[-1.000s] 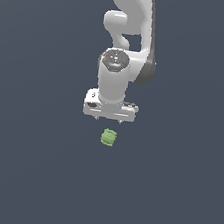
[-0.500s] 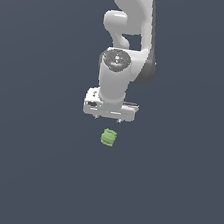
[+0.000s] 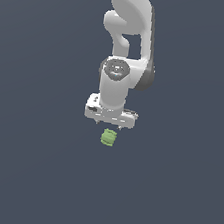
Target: Pick up the object and move it to a goal position.
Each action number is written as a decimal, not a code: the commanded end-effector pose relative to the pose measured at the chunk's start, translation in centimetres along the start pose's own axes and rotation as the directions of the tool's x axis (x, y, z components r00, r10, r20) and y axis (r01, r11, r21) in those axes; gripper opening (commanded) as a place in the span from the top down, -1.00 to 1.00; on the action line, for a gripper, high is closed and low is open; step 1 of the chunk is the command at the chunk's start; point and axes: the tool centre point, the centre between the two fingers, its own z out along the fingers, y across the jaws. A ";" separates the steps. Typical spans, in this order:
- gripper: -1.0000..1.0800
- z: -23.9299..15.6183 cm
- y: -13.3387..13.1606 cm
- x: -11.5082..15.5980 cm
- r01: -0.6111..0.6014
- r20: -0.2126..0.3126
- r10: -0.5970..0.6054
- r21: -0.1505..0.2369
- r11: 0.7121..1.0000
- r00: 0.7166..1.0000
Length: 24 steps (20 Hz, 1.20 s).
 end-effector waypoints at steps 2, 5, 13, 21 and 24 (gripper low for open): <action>-0.92 1.5 -0.5 0.6 -0.062 -0.012 0.062 0.009 0.998 0.998; -0.92 2.5 -0.8 1.0 -0.105 -0.020 0.106 0.015 0.994 0.994; -0.92 3.6 -1.1 1.4 -0.154 -0.028 0.154 0.022 0.988 0.988; -0.92 5.4 -1.1 1.4 -0.151 -0.027 0.151 0.022 0.988 0.988; -0.92 7.1 -1.1 1.4 -0.153 -0.028 0.153 0.022 0.988 0.988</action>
